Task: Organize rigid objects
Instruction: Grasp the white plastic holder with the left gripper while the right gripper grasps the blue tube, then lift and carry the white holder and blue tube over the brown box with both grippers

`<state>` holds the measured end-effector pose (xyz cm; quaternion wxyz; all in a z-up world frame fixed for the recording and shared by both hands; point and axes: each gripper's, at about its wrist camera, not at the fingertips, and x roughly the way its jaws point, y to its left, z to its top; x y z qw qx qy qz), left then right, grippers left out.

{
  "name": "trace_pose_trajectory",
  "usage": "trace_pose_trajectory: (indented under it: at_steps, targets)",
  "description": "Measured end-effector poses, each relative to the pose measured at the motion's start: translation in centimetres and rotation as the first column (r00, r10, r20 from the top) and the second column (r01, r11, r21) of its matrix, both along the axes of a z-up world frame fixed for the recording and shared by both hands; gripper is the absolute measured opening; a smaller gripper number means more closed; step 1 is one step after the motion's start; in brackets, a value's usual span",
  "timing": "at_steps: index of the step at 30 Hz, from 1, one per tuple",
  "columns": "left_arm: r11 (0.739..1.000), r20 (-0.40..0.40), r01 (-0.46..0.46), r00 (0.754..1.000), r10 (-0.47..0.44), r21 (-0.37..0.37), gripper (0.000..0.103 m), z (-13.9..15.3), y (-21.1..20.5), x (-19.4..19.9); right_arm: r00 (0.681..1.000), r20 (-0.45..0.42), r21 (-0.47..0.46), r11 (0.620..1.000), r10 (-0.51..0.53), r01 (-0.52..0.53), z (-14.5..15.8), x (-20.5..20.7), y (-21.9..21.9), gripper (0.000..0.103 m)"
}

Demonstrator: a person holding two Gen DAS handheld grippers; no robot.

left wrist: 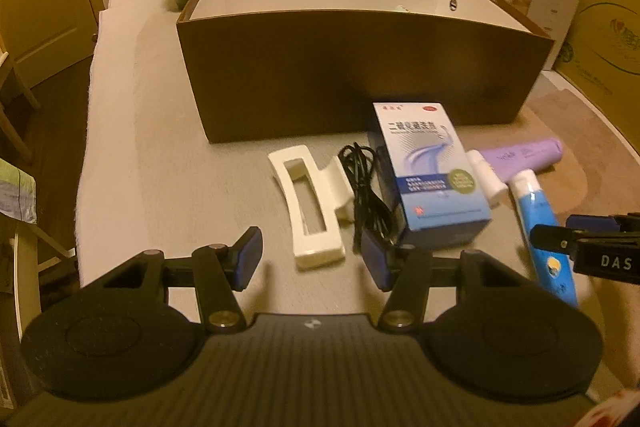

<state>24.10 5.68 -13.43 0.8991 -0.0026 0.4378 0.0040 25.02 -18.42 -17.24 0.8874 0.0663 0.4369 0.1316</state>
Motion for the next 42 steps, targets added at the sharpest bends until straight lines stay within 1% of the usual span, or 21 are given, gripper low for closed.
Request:
trace_pose_trajectory:
  at_steps: [2, 5, 7, 10, 11, 12, 14, 18, 21, 27, 28, 29, 30, 33, 36, 38, 41, 42]
  targets:
    - [1.0, -0.003, -0.003, 1.0, 0.003, -0.005, 0.052, -0.4, 0.2, 0.7, 1.0, 0.004, -0.003, 1.0, 0.002, -0.002, -0.1, 0.4, 0.2, 0.056]
    - [1.0, -0.008, -0.005, 1.0, 0.005, 0.002, 0.045, -0.8, 0.3, 1.5, 1.0, 0.005, -0.006, 1.0, 0.003, -0.003, -0.3, 0.9, 0.4, 0.052]
    - [1.0, -0.014, 0.003, 1.0, -0.003, 0.002, 0.045, -1.1, 0.4, 1.8, 1.0, 0.004, -0.011, 1.0, 0.003, -0.003, -0.4, 1.1, 0.6, 0.05]
    - [1.0, -0.02, 0.013, 1.0, -0.013, -0.011, 0.036, -1.3, 0.5, 1.9, 1.0, -0.001, -0.015, 1.0, 0.003, -0.003, -0.7, 1.5, 0.8, 0.047]
    - [1.0, -0.021, 0.019, 1.0, -0.019, -0.017, 0.028, -1.3, 0.6, 1.9, 1.0, -0.002, -0.016, 1.0, 0.006, -0.006, -0.8, 1.6, 0.8, 0.045]
    - [1.0, -0.024, 0.023, 0.999, -0.023, -0.018, 0.028, -1.4, 0.6, 1.8, 1.0, -0.002, -0.018, 1.0, 0.01, -0.01, -0.9, 1.6, 0.9, 0.041]
    - [1.0, -0.023, 0.018, 1.0, -0.018, -0.013, 0.028, -1.5, 0.7, 1.4, 1.0, 0.004, -0.034, 0.999, 0.022, -0.022, -1.0, 1.5, 1.1, 0.038]
    - [1.0, -0.026, 0.013, 1.0, -0.013, 0.002, 0.028, -1.4, 1.2, -0.3, 0.998, 0.018, -0.048, 0.997, 0.057, -0.056, -1.1, 0.9, 1.1, 0.037]
    - [1.0, -0.034, 0.017, 0.999, -0.017, 0.016, 0.028, -1.3, 1.5, -2.0, 0.997, 0.018, -0.04, 0.996, 0.079, -0.079, -1.1, 0.1, 1.0, 0.037]
    - [1.0, -0.062, 0.015, 0.998, -0.015, -0.004, 0.028, -1.1, 2.1, -4.9, 0.993, 0.005, -0.029, 0.992, 0.121, -0.121, -1.2, -1.8, 1.1, 0.037]
    - [1.0, -0.067, 0.016, 0.998, -0.016, -0.005, 0.028, -1.0, 2.0, -5.0, 0.992, 0.0, -0.031, 0.992, 0.125, -0.125, -1.2, -2.0, 1.1, 0.037]
    - [1.0, -0.066, 0.018, 0.998, -0.019, -0.012, 0.032, -0.9, 2.0, -5.0, 0.992, -0.006, -0.033, 0.992, 0.125, -0.126, -1.4, -2.0, 1.2, 0.038]
    - [1.0, -0.061, 0.02, 0.998, -0.021, -0.019, 0.038, -0.7, 2.0, -5.0, 0.992, -0.005, -0.034, 0.991, 0.126, -0.126, -1.4, -2.0, 1.2, 0.038]
    - [0.999, -0.04, 0.013, 0.999, -0.015, -0.032, 0.047, -0.3, 1.8, -4.6, 0.992, -0.015, -0.042, 0.991, 0.127, -0.127, -1.4, -1.8, 1.4, 0.039]
    - [0.999, -0.045, -0.004, 0.999, 0.002, -0.044, 0.048, -0.2, 1.7, -3.7, 0.992, -0.02, -0.045, 0.991, 0.126, -0.127, -1.4, -1.3, 1.4, 0.039]
    - [0.999, -0.047, -0.013, 0.999, 0.011, -0.036, 0.048, -0.4, 1.6, -3.1, 0.993, -0.024, -0.034, 0.993, 0.114, -0.114, -1.5, -1.0, 1.3, 0.039]
    - [0.999, -0.056, -0.018, 0.998, 0.016, -0.029, 0.047, -0.6, 1.6, -2.4, 0.995, -0.026, -0.018, 0.995, 0.095, -0.096, -1.5, -0.7, 1.1, 0.039]
    - [0.999, -0.061, -0.019, 0.998, 0.017, -0.027, 0.045, -0.7, 1.6, -2.2, 0.995, -0.024, -0.022, 0.995, 0.096, -0.097, -1.5, -0.6, 1.2, 0.039]
